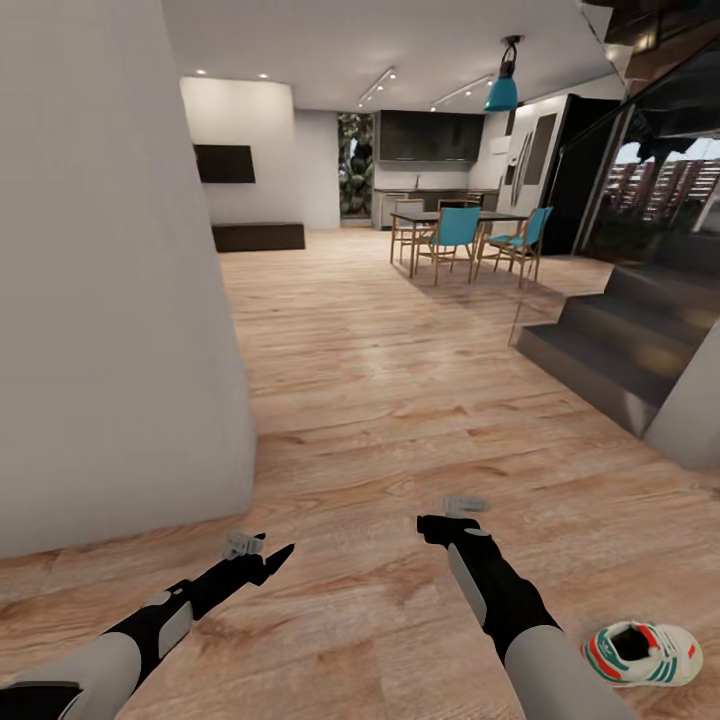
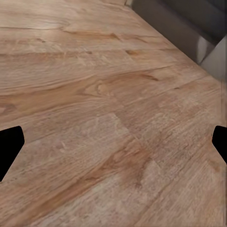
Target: Pick up the two gym shoes and the two sandals from the corridor floor and place them onto the hallstand (shoe rack) in the corridor, making sure they are on the rack and not on the floor. Arrange them so the two gym shoes are next to each other and the two sandals are next to each other.
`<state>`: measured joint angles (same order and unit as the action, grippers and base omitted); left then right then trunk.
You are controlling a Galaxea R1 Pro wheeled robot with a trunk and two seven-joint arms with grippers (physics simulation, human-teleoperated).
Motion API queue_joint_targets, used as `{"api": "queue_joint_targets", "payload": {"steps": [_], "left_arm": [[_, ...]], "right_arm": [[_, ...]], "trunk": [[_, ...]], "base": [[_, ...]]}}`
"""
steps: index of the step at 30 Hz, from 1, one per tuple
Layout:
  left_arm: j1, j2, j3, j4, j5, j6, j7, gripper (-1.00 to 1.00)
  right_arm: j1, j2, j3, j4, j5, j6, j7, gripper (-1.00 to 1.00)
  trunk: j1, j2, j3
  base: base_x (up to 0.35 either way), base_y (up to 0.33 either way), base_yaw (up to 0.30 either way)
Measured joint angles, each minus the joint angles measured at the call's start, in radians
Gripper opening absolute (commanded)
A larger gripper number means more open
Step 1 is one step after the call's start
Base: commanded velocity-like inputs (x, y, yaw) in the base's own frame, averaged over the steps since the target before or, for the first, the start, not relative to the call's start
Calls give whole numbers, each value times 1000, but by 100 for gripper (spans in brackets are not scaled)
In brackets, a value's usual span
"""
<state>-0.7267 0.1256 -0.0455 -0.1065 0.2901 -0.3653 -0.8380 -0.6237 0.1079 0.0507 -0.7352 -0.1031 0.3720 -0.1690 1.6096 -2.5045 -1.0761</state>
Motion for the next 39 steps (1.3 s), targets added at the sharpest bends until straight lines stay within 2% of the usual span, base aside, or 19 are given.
{"api": "queue_joint_targets", "payload": {"steps": [9,19,32,39], "left_arm": [[0,0,0,0,0,1,0,100],[0,0,-2,0,0,1,0,100],[0,0,-1,0,0,1,0,100],[0,0,0,-1,0,1,0,100]], "right_arm": [[0,0,0,0,0,0,0,100],[0,0,0,0,0,0,-1,100],[0,1,1,-4,0,0,-2,100],[0,0,1,-3,-6,0,-1,100]], "trunk": [[0,0,0],[-1,0,0],[-1,0,0],[0,0,0]], "base": [[24,0,-265],[297,0,-253],[329,0,-26],[119,0,-1]]}}
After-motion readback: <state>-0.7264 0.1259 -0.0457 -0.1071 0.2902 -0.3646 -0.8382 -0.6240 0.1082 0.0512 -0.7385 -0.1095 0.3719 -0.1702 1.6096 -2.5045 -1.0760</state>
